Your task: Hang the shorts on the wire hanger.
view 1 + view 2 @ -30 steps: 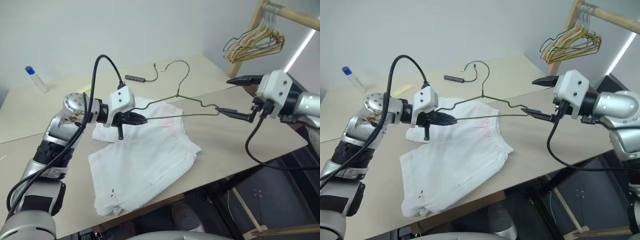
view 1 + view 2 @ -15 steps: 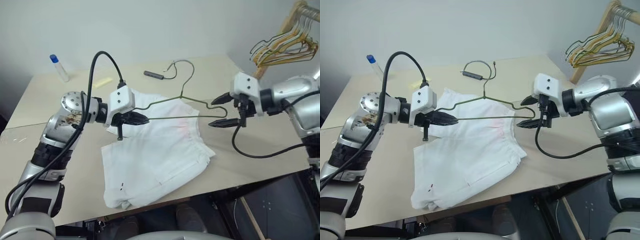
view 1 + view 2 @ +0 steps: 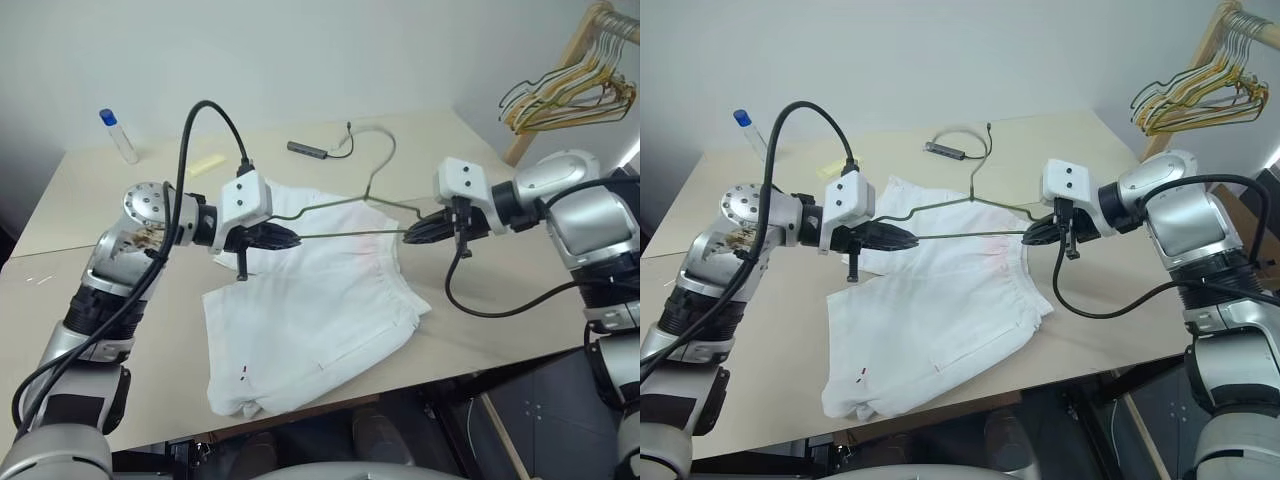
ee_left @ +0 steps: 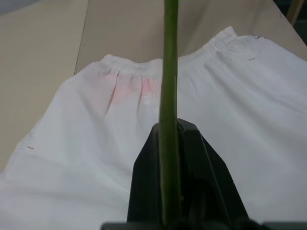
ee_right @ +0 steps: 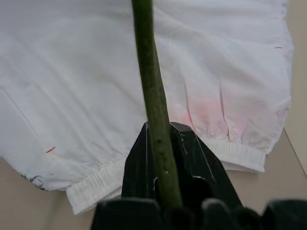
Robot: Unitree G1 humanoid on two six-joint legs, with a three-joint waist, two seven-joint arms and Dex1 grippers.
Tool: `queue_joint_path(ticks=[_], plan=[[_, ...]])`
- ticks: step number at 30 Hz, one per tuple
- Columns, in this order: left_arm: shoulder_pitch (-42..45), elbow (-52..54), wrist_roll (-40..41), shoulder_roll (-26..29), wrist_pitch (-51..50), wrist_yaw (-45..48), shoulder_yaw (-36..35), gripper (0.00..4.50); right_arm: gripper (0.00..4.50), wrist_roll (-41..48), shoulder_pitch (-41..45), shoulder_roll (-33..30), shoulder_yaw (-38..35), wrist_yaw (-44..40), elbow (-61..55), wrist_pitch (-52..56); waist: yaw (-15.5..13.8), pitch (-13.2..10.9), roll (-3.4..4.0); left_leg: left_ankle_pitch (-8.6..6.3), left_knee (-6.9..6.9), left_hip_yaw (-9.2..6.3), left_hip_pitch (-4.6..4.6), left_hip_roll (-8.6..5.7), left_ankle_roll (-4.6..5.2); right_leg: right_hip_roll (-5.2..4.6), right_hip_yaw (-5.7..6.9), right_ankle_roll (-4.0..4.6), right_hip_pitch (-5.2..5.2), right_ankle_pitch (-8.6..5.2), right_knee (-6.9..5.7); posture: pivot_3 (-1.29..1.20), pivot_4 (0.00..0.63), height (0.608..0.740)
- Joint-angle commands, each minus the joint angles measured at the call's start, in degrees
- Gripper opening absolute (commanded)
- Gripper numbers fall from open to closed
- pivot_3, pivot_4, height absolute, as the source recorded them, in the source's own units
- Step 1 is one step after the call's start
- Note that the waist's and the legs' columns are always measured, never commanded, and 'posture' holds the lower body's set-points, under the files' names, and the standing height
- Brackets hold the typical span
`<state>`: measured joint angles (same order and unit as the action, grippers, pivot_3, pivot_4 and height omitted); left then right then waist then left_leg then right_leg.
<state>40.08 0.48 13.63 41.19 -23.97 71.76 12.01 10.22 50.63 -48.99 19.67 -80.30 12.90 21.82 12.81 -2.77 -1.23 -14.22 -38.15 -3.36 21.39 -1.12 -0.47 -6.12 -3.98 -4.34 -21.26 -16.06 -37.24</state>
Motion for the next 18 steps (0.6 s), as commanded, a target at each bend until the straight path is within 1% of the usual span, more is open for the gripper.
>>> queue_joint_path(ticks=[1, 4, 7, 10, 14, 15, 18], plan=[[0.65, 1.89, 1.37, 0.06, 0.83, 1.09, -1.06, 0.26, 0.01, 1.09, -0.32, -0.23, -3.55, 0.06, -3.12, 1.08, 0.12, 0.0, 0.0, 0.0, -0.01, 0.0, 0.0, 0.0, 0.0, 0.0, 0.0, 0.0, 0.0, 0.0, 0.0, -0.2, 0.0, 0.74], [-0.21, 1.89, 2.87, 0.42, 1.52, 2.49, -2.31, 1.06, 0.0, 1.93, -2.4, -0.89, -5.17, 0.3, -4.43, 2.27, 0.26, 0.0, 0.0, 0.0, -0.01, -0.02, 0.0, 0.0, 0.0, 0.0, 0.02, 0.0, 0.01, 0.0, 0.0, -0.19, 0.0, 0.74], [-1.57, 1.7, 3.69, 1.45, 2.35, 2.47, -4.39, 2.03, 0.0, 3.17, -4.95, -1.72, -7.42, 0.68, -6.09, 4.9, 0.44, 0.0, 0.0, 0.0, -0.02, -0.02, 0.01, 0.01, 0.0, 0.0, 0.02, 0.0, 0.01, 0.0, 0.0, -0.18, 0.0, 0.74], [-3.54, 1.39, 5.09, 2.68, 2.28, 1.65, -8.03, 2.94, 0.0, 5.22, -8.27, -3.14, -10.27, 1.44, -8.09, 8.66, 0.4, 0.0, 0.0, 0.0, -0.03, -0.04, 0.0, 0.02, 0.0, 0.0, 0.02, 0.0, 0.01, 0.0, -0.05, -0.16, 0.0, 0.74], [-8.64, 3.89, 10.16, 4.69, 0.5, 1.34, -14.84, 4.28, 0.0, 7.9, -14.64, -5.58, -15.48, 4.0, -8.71, 14.99, 0.01, 0.0, 0.0, 0.0, -0.03, -0.06, -0.02, 0.04, 0.0, 0.0, 0.02, 0.0, 0.02, 0.0, -0.09, -0.15, 0.0, 0.74], [-9.94, 4.71, 11.21, 4.6, 0.67, 0.93, -16.26, 4.46, 0.0, 8.73, -16.02, -6.02, -16.83, 4.72, -8.8, 16.79, -0.21, 0.0, 0.0, 0.0, -0.04, -0.06, -0.02, 0.04, 0.0, 0.0, 0.02, 0.0, 0.02, 0.0, -0.09, -0.14, 0.0, 0.74], [-13.76, 7.31, 14.29, 2.58, 1.88, -1.5, -20.09, 4.46, 0.0, 12.08, -20.61, -7.03, -21.56, 7.13, -8.5, 24.26, -1.23, 0.0, 0.0, 0.0, -0.08, -0.04, -0.02, 0.05, 0.0, 0.0, 0.01, 0.0, 0.03, 0.0, -0.1, -0.14, 0.0, 0.74]])
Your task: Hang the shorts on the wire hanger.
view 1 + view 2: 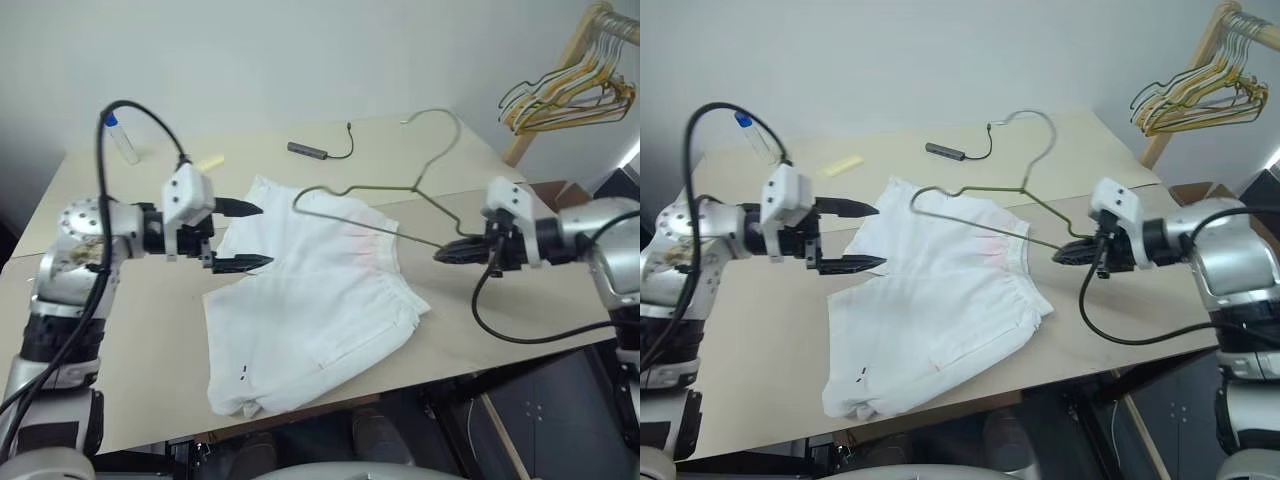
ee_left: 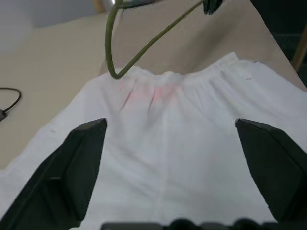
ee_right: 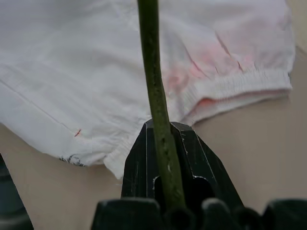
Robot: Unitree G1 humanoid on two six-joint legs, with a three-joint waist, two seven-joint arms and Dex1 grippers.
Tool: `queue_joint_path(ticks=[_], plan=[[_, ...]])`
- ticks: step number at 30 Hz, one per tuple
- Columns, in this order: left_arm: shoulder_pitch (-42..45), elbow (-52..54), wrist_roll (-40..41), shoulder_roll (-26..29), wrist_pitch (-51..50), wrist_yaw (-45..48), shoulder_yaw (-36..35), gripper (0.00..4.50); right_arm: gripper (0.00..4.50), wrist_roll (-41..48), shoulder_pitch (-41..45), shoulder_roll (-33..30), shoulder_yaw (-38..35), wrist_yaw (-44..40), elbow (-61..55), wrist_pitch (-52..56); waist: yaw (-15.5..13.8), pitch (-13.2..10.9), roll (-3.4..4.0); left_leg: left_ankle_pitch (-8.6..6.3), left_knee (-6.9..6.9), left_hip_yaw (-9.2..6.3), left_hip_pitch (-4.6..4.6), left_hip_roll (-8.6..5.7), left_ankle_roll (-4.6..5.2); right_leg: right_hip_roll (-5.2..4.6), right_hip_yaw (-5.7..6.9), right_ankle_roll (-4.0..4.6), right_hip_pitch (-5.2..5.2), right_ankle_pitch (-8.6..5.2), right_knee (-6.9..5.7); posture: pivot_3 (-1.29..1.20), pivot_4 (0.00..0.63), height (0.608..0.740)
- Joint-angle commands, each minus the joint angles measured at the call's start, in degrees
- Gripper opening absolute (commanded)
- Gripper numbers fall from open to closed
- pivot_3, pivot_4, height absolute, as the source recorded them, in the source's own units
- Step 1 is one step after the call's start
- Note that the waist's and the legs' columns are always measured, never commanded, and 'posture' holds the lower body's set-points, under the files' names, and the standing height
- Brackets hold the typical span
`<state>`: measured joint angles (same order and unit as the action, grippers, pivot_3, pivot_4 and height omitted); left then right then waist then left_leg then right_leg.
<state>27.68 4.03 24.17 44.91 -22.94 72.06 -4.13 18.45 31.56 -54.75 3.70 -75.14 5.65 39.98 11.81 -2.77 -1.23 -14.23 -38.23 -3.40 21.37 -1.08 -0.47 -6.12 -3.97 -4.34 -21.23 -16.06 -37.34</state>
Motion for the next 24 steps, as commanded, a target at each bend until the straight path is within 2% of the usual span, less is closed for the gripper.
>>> queue_joint_path(ticks=[1, 6, 10, 24], plan=[[-2.32, 4.57, 5.19, -1.47, 0.68, -1.5, -4.67, 4.46, 0.0, 4.75, -3.25, -1.53, -7.04, 2.8, -1.31, 8.27, -0.74, 0.0, 0.0, 0.0, -0.01, 0.0, -0.01, 0.0, 0.0, 0.0, 0.0, 0.0, 0.01, 0.0, 0.0, -0.13, 0.0, 0.74], [-4.32, 7.45, 12.08, -2.78, -3.08, -1.82, -6.07, 4.46, 0.0, 10.08, -10.77, -0.92, -14.74, 8.21, 0.82, 22.21, -2.73, 0.01, 0.01, 0.0, -0.05, 0.05, 0.0, -0.01, 0.0, 0.0, -0.01, 0.01, 0.06, 0.0, 0.02, -0.14, 0.0, 0.74], [-3.72, 7.7, 15.31, -2.83, -5.16, -1.22, -5.9, 4.46, 0.0, 12.52, -16.01, -0.09, -18.49, 11.22, 3.68, 28.28, -3.73, 0.03, 0.01, -0.01, -0.08, 0.11, 0.0, -0.03, 0.02, 0.01, 0.01, 0.0, 0.1, 0.0, 0.07, -0.14, 0.0, 0.74], [0.75, 6.06, 14.74, -4.81, -5.34, -1.68, -2.3, 4.46, 0.0, 18.6, -25.26, -0.63, -21.35, 11.22, 6.69, 33.48, -3.5, 0.06, 0.05, -0.03, -0.1, 0.34, -0.07, -0.05, 0.04, 0.15, -0.02, 0.0, 0.22, 0.01, 0.16, -0.14, 0.0, 0.74]])
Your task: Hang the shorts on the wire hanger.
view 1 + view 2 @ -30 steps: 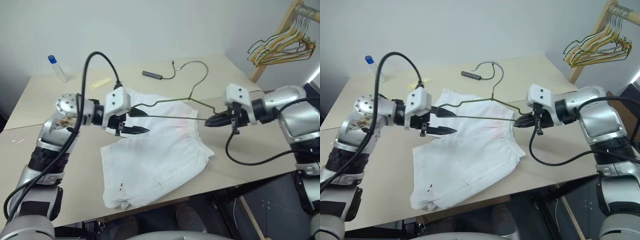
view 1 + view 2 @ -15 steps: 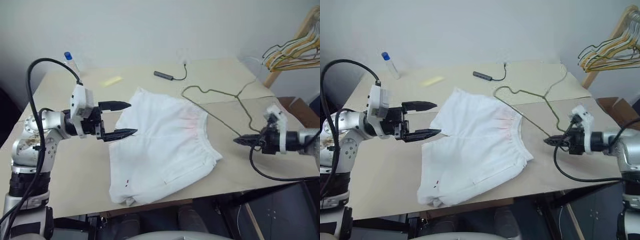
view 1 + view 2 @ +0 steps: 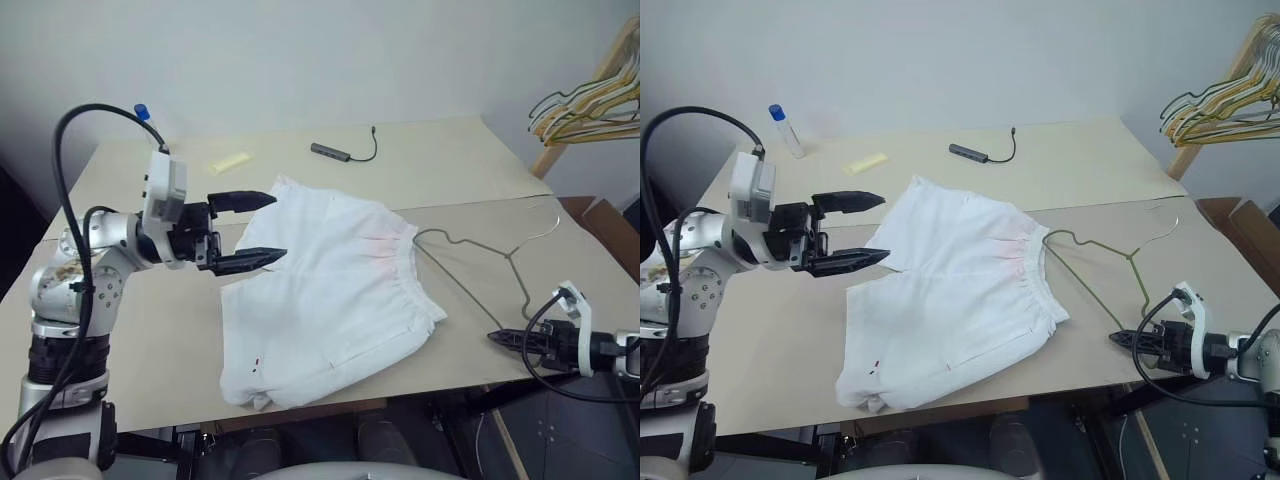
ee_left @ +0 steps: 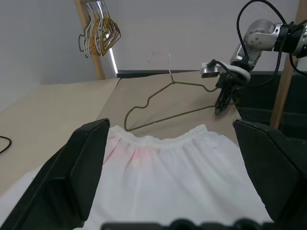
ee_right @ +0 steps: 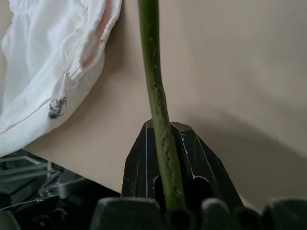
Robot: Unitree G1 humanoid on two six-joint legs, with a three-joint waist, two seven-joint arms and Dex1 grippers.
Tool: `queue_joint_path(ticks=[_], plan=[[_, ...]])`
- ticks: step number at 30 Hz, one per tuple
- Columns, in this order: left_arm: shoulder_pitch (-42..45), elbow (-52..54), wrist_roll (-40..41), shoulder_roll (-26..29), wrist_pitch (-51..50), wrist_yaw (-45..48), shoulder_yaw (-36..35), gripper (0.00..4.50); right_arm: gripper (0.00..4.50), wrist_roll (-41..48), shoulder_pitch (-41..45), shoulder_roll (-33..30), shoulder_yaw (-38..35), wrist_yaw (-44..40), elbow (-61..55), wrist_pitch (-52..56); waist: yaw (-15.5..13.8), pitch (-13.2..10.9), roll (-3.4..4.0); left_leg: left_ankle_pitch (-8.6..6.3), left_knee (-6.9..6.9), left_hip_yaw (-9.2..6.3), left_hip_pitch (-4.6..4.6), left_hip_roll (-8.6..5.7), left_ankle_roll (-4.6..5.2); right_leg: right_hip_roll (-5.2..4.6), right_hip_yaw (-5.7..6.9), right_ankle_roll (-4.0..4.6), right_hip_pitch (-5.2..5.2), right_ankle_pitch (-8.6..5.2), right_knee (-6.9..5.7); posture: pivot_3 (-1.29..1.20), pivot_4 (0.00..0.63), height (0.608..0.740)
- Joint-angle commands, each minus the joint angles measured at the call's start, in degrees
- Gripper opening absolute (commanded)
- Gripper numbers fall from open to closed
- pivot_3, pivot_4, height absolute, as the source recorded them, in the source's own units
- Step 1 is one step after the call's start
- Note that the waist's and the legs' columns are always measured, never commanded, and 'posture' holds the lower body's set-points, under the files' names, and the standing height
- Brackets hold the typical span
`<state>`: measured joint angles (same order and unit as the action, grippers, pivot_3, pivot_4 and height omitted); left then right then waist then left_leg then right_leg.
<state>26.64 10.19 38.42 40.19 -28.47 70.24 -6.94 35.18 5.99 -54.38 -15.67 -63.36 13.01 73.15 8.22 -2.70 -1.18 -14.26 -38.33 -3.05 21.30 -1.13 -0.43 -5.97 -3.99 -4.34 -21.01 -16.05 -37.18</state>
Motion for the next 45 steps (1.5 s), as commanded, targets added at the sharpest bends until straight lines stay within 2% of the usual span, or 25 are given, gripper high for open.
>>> queue_joint_path(ticks=[1, 16, 28, 40, 45], plan=[[2.01, -0.26, 0.11, -0.07, 0.42, 0.37, 0.92, 4.46, 0.0, 1.94, 0.24, -1.01, -1.74, -0.56, -0.42, 0.25, 0.15, 0.0, 0.0, 0.0, 0.0, 0.01, 0.0, 0.0, 0.0, 0.0, 0.0, 0.0, 0.0, 0.0, 0.0, -0.14, 0.0, 0.74], [3.85, -1.86, -0.55, -0.04, 1.3, 1.34, 2.88, 4.46, 0.0, 0.98, 4.95, 0.22, 2.98, -0.41, 3.25, -0.76, 0.42, 0.0, 0.0, -0.01, 0.0, 0.03, 0.0, 0.05, 0.01, 0.08, 0.0, 0.0, 0.01, 0.0, 0.03, -0.14, 0.0, 0.74], [3.2, -1.36, -0.82, 0.23, 1.49, 1.14, 2.82, 4.46, 0.0, 0.29, 8.94, -0.77, 11.06, -5.52, 4.67, -2.05, 0.23, 0.0, 0.0, -0.01, -0.01, 0.0, 0.01, 0.06, 0.01, 0.1, 0.01, -0.01, 0.01, 0.0, 0.04, -0.12, 0.0, 0.74], [1.7, -0.52, -0.85, 1.54, 1.67, 1.7, 1.72, 4.46, 0.0, -5.52, 22.17, 3.73, 17.62, -6.15, 17.68, -7.57, 0.25, 0.0, 0.0, -0.01, -0.01, -0.08, 0.0, 0.09, 0.01, 0.14, 0.0, 0.02, 0.0, 0.03, 0.05, -0.1, 0.0, 0.74], [0.06, 0.66, -0.42, 2.97, 1.4, 1.28, 0.26, 4.46, 0.0, -7.62, 23.21, 2.51, 23.21, -11.79, 17.82, -8.32, -0.21, 0.0, 0.0, -0.01, -0.01, -0.12, 0.01, 0.09, 0.01, 0.14, 0.01, 0.02, -0.01, 0.04, 0.05, -0.08, 0.0, 0.74]])
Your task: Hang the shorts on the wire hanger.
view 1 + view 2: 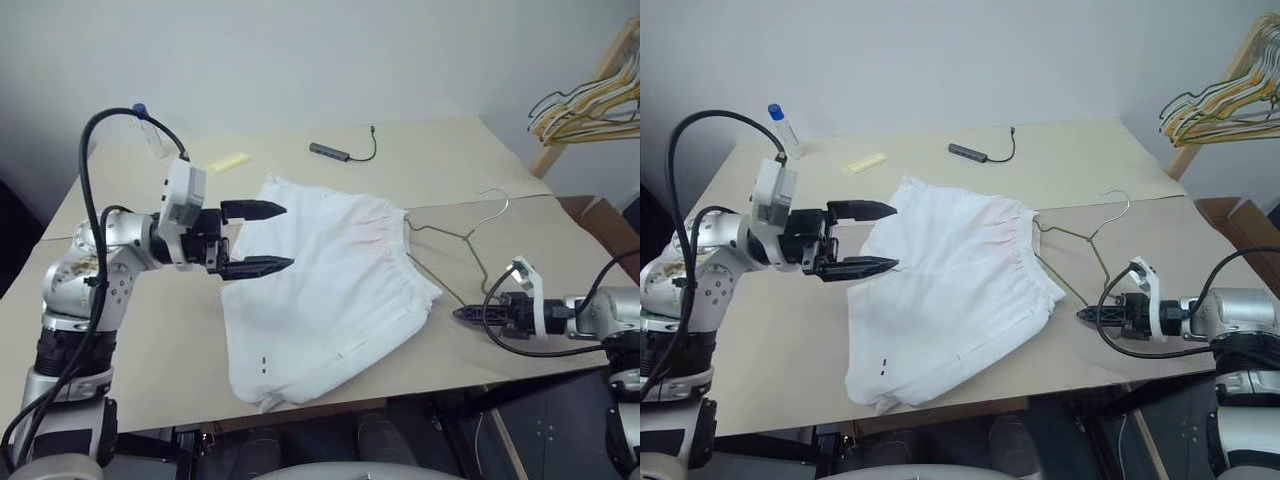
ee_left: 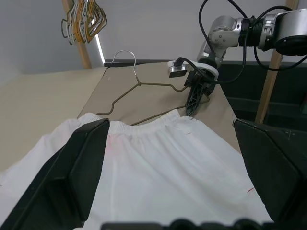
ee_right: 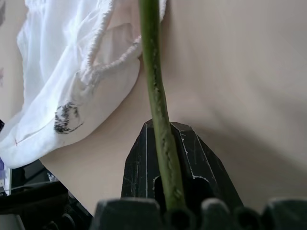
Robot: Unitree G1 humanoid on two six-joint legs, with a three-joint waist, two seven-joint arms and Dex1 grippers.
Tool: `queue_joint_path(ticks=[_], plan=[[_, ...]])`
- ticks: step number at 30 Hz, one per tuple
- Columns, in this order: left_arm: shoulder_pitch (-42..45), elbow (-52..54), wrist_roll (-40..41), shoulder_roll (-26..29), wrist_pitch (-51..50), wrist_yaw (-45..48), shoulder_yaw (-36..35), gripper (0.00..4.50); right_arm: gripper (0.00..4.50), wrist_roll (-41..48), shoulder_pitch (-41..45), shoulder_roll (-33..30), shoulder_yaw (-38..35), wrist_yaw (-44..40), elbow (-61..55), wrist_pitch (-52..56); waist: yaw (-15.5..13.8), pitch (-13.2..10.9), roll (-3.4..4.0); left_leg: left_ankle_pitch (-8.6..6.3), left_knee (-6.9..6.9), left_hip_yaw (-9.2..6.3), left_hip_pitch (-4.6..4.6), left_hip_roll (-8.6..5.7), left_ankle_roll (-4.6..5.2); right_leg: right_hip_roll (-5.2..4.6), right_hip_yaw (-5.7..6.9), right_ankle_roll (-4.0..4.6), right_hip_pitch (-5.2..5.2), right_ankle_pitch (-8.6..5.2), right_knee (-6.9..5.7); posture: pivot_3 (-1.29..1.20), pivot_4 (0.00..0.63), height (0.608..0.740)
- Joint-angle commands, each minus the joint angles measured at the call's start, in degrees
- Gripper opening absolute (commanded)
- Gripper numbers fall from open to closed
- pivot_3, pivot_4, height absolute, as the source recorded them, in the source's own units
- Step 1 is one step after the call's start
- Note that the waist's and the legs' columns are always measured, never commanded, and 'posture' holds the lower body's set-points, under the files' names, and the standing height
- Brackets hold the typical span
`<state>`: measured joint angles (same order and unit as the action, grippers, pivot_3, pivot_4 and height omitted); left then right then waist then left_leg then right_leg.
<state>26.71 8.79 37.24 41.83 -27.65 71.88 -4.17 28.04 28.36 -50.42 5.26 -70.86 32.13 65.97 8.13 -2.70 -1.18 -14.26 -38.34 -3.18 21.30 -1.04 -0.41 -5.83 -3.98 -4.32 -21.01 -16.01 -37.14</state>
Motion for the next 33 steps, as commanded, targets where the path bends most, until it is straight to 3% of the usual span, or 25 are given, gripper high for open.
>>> queue_joint_path(ticks=[1, 6, 12, 20, 33], plan=[[-0.33, 2.34, 0.88, 1.59, 0.55, -0.42, -2.82, 4.46, 0.0, -0.82, 0.58, -2.36, 3.57, -6.1, -1.93, -1.27, -0.19, 0.0, 0.0, 0.0, 0.0, 0.0, 0.0, 0.0, 0.0, 0.0, 0.0, 0.0, 0.0, 0.0, 0.0, -0.06, 0.0, 0.74], [-1.44, 3.79, 1.4, 2.15, 0.18, -1.22, -3.8, 4.46, 0.0, -1.17, -1.06, -6.99, 7.11, -12.48, -5.88, -1.49, -1.33, 0.0, 0.0, 0.0, 0.0, 0.01, -0.01, 0.0, 0.0, -0.01, -0.01, -0.01, -0.02, 0.0, 0.0, -0.04, 0.0, 0.74], [-3.04, 5.31, 2.14, 2.41, 0.06, -2.02, -4.51, 4.46, 0.0, 2.73, -8.33, -12.67, 6.64, -15.45, -19.6, 2.23, -2.69, 0.0, 0.0, -0.01, 0.0, 0.01, 0.0, 0.01, 0.01, 0.01, 0.02, -0.02, -0.04, -0.01, 0.0, -0.04, 0.0, 0.74], [-1.55, 4.34, 1.74, 1.62, 0.37, -1.88, -3.34, 4.46, 0.0, 0.83, -3.16, -7.73, 3.11, -7.34, -8.11, 2.29, -2.77, 0.0, -0.04, -0.01, -0.05, 0.22, -0.03, 0.02, 0.01, 0.07, 0.01, 0.03, -0.01, 0.02, 0.01, -0.07, 0.0, 0.74], [-1.59, 4.5, 1.63, 1.61, 0.54, -1.86, -3.31, 4.46, 0.0, 1.44, -0.72, -4.07, -0.59, -4.87, -2.13, 2.98, -2.6, 0.0, -0.04, -0.02, -0.05, 0.24, 0.0, 0.05, 0.03, 0.12, 0.02, 0.05, -0.02, 0.04, 0.01, -0.06, 0.0, 0.74]])
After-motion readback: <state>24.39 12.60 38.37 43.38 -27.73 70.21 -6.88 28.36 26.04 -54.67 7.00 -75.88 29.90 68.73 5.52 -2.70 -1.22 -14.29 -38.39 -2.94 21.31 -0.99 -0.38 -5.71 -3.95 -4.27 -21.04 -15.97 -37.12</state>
